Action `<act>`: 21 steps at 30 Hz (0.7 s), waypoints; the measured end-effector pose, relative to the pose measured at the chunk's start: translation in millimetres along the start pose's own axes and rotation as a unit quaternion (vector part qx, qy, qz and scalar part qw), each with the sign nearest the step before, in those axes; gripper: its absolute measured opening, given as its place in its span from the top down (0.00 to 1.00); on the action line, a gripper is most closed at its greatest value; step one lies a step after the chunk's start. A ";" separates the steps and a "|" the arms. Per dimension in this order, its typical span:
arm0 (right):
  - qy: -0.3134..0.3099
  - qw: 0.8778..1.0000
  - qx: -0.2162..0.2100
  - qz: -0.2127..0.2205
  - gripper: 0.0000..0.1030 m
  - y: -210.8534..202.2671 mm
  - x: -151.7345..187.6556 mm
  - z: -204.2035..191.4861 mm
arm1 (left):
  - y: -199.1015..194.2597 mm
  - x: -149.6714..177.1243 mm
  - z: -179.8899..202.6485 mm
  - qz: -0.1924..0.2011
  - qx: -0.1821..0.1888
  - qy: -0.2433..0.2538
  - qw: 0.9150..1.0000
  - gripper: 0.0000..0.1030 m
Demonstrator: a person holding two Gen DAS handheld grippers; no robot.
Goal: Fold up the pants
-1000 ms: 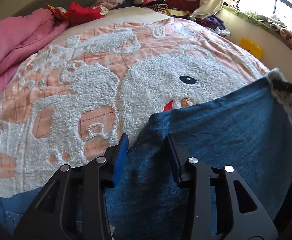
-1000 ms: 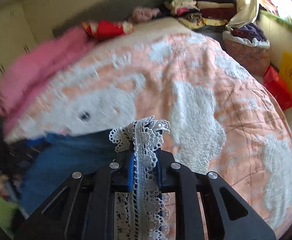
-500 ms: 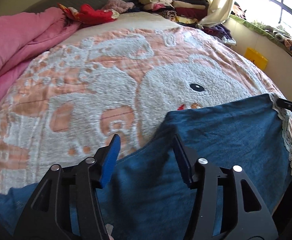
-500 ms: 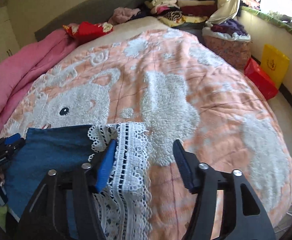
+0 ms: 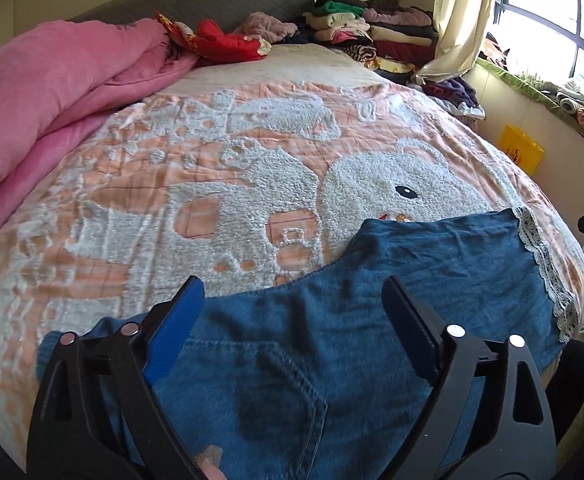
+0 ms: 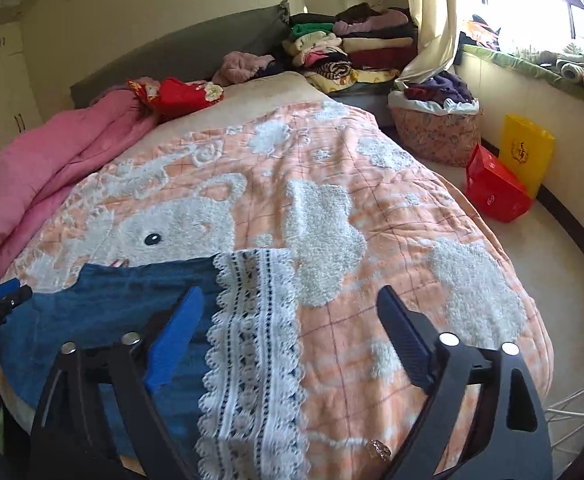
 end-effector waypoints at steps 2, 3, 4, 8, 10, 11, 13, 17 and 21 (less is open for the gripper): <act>-0.004 1.000 -0.005 0.004 0.13 -6.7 2.1 -4.4 | -6.1 2.8 -0.1 0.000 -0.002 0.002 1.000 0.17; -0.009 1.000 -0.007 0.005 0.13 -11.0 3.9 -7.4 | -9.7 4.9 -0.5 0.000 -0.004 0.002 1.000 0.16; -0.012 1.000 -0.007 0.007 0.12 -13.3 4.7 -9.3 | -11.5 6.1 -0.6 0.000 -0.005 0.003 1.000 0.16; -0.027 1.000 -0.013 0.004 0.10 -21.5 13.1 -19.7 | -19.0 17.4 -4.3 -0.006 -0.012 0.004 1.000 0.13; -0.038 0.999 -0.018 -0.001 0.10 -24.9 20.7 -27.4 | -19.7 27.9 -7.2 -0.016 -0.018 0.006 1.000 0.13; -0.043 0.999 -0.020 -0.004 0.10 -25.5 24.6 -30.8 | -19.4 32.3 -9.0 -0.021 -0.020 0.007 1.000 0.13; -0.055 0.998 -0.025 -0.016 0.10 -24.2 37.0 -39.5 | -15.7 44.6 -13.2 -0.036 -0.028 0.005 0.999 0.13; -0.086 0.993 -0.044 -0.066 0.09 -10.9 70.9 -61.7 | -4.8 67.4 -24.9 -0.072 -0.052 -0.002 0.996 0.13; -0.106 0.983 -0.058 -0.136 0.11 7.1 108.3 -73.2 | 2.3 79.4 -33.9 -0.083 -0.056 -0.010 0.995 0.13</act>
Point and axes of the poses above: each gripper's, at about its wrist camera, not at the fingertips, and y roughly the way its jaws point, z to its right, x to its underside, the point moved 9 cm from there along y, roughly the way its jaws point, and after that the axes turned 9 degrees about y, right-handed, at the moved point
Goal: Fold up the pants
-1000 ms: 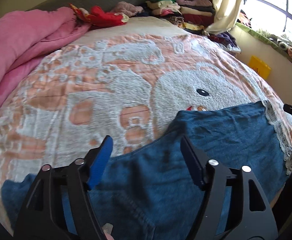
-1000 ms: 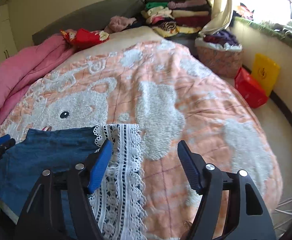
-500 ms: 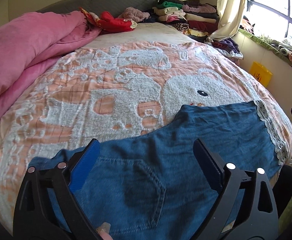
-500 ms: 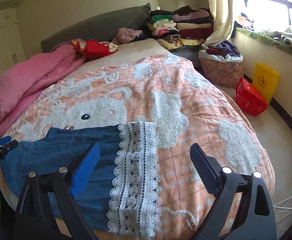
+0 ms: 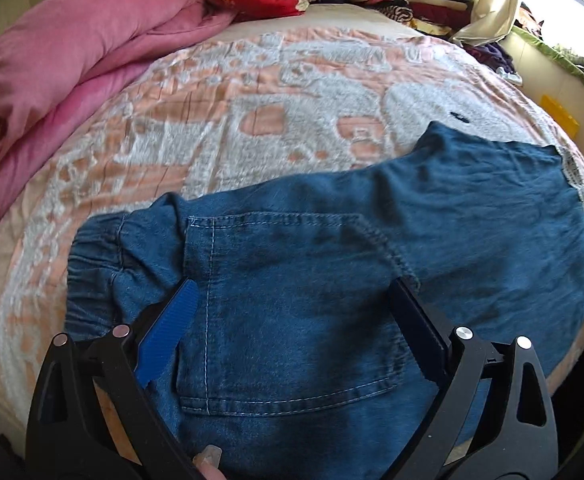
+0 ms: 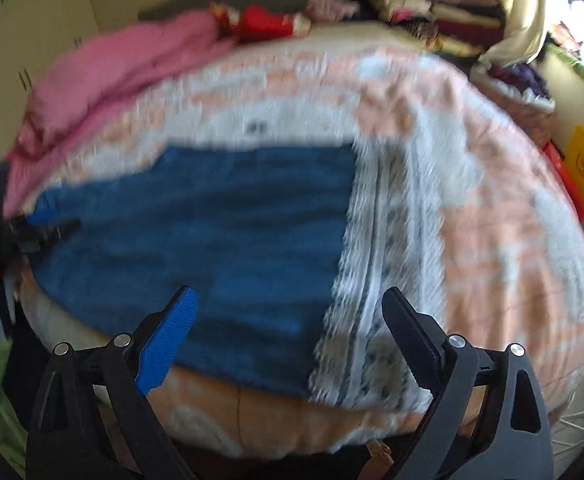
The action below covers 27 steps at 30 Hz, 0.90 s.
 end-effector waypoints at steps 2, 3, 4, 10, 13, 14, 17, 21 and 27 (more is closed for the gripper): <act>-0.006 0.999 0.029 -0.029 0.17 11.1 12.6 7.5 | 2.4 1.3 -1.2 0.002 0.002 -0.002 1.000 0.13; -0.011 0.998 0.043 -0.033 0.23 12.8 17.3 12.5 | 3.3 1.8 -1.0 0.004 0.002 -0.001 1.000 0.13; -0.013 0.998 0.047 -0.033 0.25 11.6 19.6 15.2 | 4.5 2.5 -1.1 0.004 0.002 -0.001 1.000 0.13; -0.015 0.998 0.059 -0.033 0.26 5.7 26.9 21.9 | 3.6 3.6 -2.0 0.012 0.004 -0.008 1.000 0.13; -0.018 0.997 0.068 -0.029 0.26 0.6 27.9 18.5 | -10.8 0.1 -2.1 0.023 0.018 -0.022 0.999 0.13; -0.014 0.998 0.064 -0.025 0.25 -2.9 26.8 17.8 | -17.1 -1.7 -1.9 0.028 0.023 -0.023 0.999 0.13; 0.000 0.999 0.052 0.004 0.25 -19.0 18.2 15.0 | -33.4 -8.0 0.6 0.043 0.024 -0.016 0.999 0.13; 0.002 0.998 0.038 0.055 0.25 -38.5 0.4 -0.4 | -43.9 -12.7 16.1 0.051 0.029 0.005 0.998 0.13; -0.019 0.997 0.019 0.068 0.25 -28.1 -4.7 -34.0 | -32.2 0.5 54.2 0.024 0.050 0.037 0.998 0.13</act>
Point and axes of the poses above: each gripper's, at about its wrist camera, not at the fingertips, and y roughly the way its jaws point, z to its right, x to its underside, the point moved 9 cm from there along y, roughly the way its jaws point, and after that the axes turned 9 degrees about y, right-handed, at the moved point
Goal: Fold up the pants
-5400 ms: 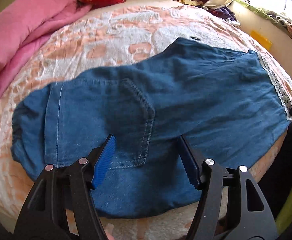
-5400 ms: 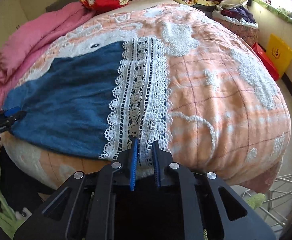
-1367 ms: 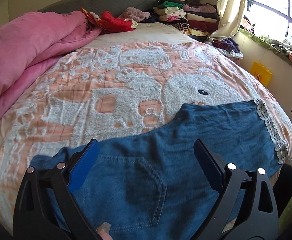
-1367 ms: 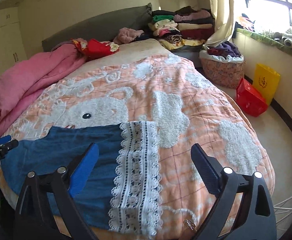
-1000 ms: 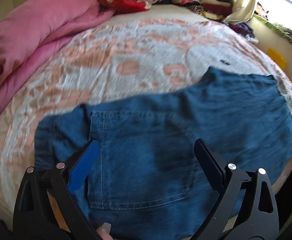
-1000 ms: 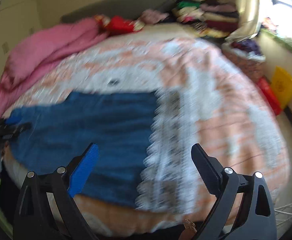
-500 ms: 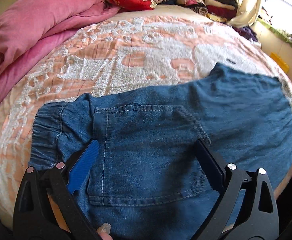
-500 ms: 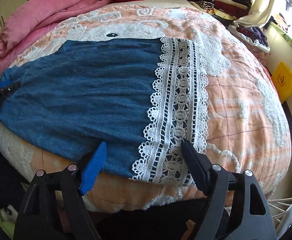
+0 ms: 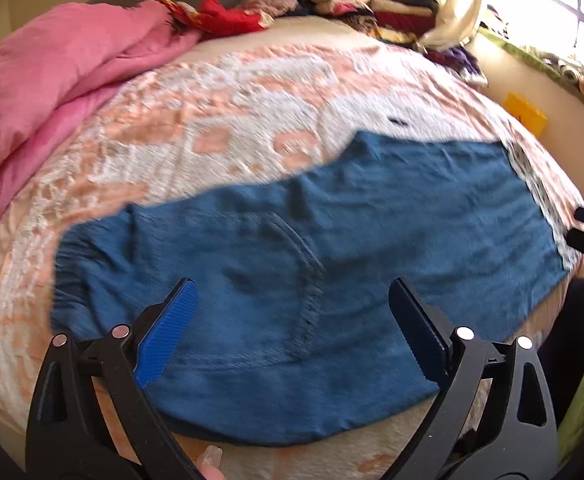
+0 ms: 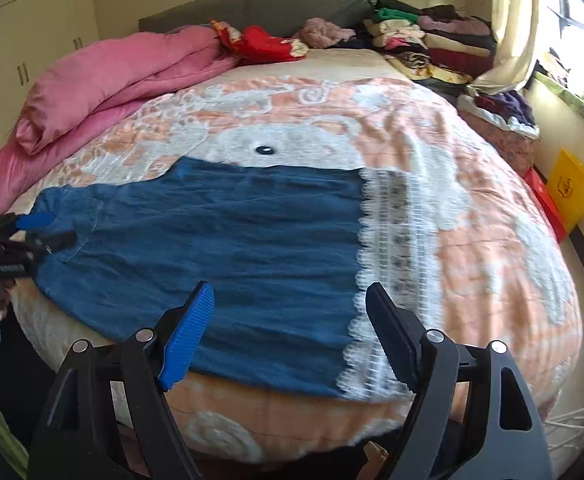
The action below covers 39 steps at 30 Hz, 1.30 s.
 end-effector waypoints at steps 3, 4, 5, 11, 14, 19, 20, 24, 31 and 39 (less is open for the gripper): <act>-0.011 1.000 0.006 -0.001 0.25 9.7 1.0 -6.6 | 8.1 9.0 18.9 -0.014 0.006 0.023 1.000 0.13; -0.012 1.000 0.014 -0.004 0.25 13.4 2.2 -4.5 | 11.7 12.2 25.7 -0.020 0.006 0.035 0.999 0.13; -0.011 1.000 0.018 -0.007 0.25 16.0 3.6 -2.5 | 14.3 14.4 29.2 -0.023 0.004 0.042 0.999 0.13; 0.042 0.995 0.066 -0.065 0.26 39.4 28.7 43.3 | 27.3 23.6 32.7 -0.040 0.001 0.056 0.998 0.10; 0.054 0.995 0.057 -0.067 0.27 38.7 27.7 47.2 | 27.0 23.7 32.0 -0.039 0.003 0.056 0.998 0.10; 0.045 0.995 0.059 -0.062 0.25 36.8 27.3 44.3 | 23.4 22.7 32.5 -0.038 0.002 0.054 0.998 0.10; 0.046 0.996 0.056 -0.058 0.25 34.3 25.6 45.4 | 22.2 22.2 32.4 -0.037 0.003 0.054 0.998 0.09; 0.049 0.997 0.050 -0.033 0.20 14.7 17.4 47.1 | 15.0 17.3 32.5 -0.028 0.005 0.052 0.998 0.09; 0.062 0.997 0.050 0.004 0.10 -12.9 1.5 54.2 | -0.7 6.6 33.1 -0.010 0.007 0.049 0.999 0.09; 0.063 0.996 0.052 0.043 0.06 -40.4 -13.0 53.7 | -20.5 -9.7 37.5 0.011 0.011 0.049 0.999 0.09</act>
Point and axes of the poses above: each gripper's, at about its wrist camera, not at the fingertips, and y roughly the way its jaws point, z to its right, x to its underside, the point moved 9 cm from there along y, roughly the way its jaws point, and after that the axes turned 9 degrees about y, right-handed, at the moved point
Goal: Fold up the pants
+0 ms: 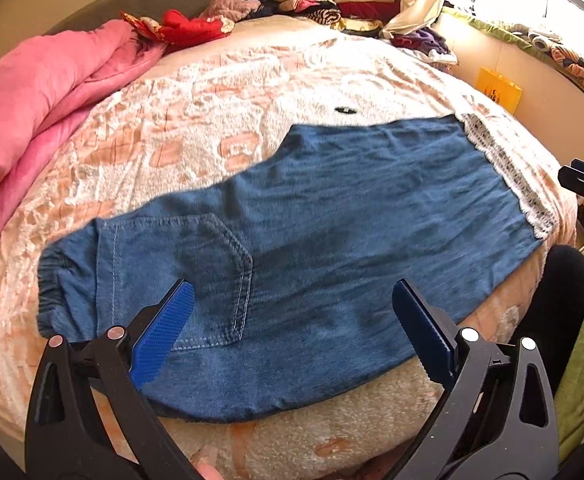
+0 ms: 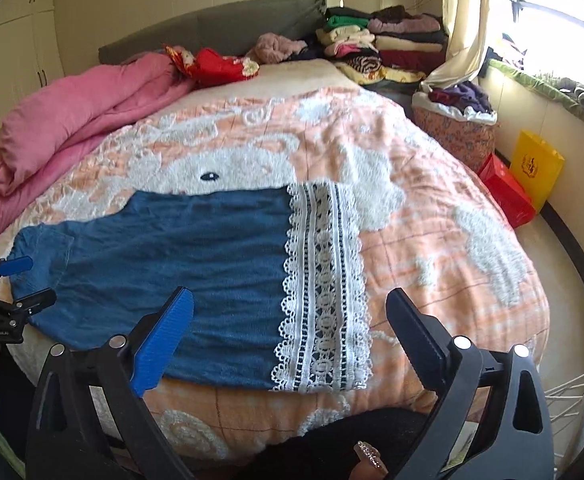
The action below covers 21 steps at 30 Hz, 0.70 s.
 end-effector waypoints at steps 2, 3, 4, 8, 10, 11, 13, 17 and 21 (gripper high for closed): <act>0.004 1.000 -0.001 0.008 0.06 -6.1 -3.8 2.4 | -4.4 -5.4 0.8 0.007 -0.002 0.002 1.000 0.09; 0.006 1.000 -0.001 0.011 0.06 -7.9 -4.6 3.3 | -5.5 -7.3 1.6 0.008 -0.002 0.003 1.000 0.09; 0.007 1.000 -0.001 0.014 0.06 -10.4 -6.6 4.6 | -7.3 -11.1 2.9 0.011 -0.001 0.005 1.000 0.09; 0.015 1.000 0.003 0.026 0.06 -18.7 -10.7 12.0 | -11.8 -25.7 9.3 0.021 -0.001 0.015 1.000 0.09; 0.021 0.999 0.006 0.031 0.06 -23.0 -13.1 17.4 | -13.7 -32.9 12.5 0.026 0.000 0.019 0.999 0.09; 0.024 0.999 0.007 0.034 0.06 -24.9 -14.0 19.8 | -14.5 -36.3 14.1 0.028 0.001 0.021 0.999 0.09; 0.031 0.999 0.010 0.040 0.06 -29.1 -15.7 25.9 | -16.5 -44.9 18.7 0.034 0.004 0.025 0.999 0.09; 0.047 0.998 0.014 0.049 0.04 -36.0 -18.3 39.6 | -18.6 -59.1 29.2 0.043 0.005 0.039 0.998 0.09; 0.059 0.997 0.017 0.055 0.04 -40.0 -19.1 50.0 | -19.6 -76.0 42.5 0.053 0.011 0.054 0.997 0.09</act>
Point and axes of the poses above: each gripper's, at about its wrist camera, not at the fingertips, and y roughly the way its jaws point, z to its right, x to its underside, the point moved 9 cm from there along y, roughly the way its jaws point, and after that the axes turned 9 degrees about y, right-handed, at the moved point
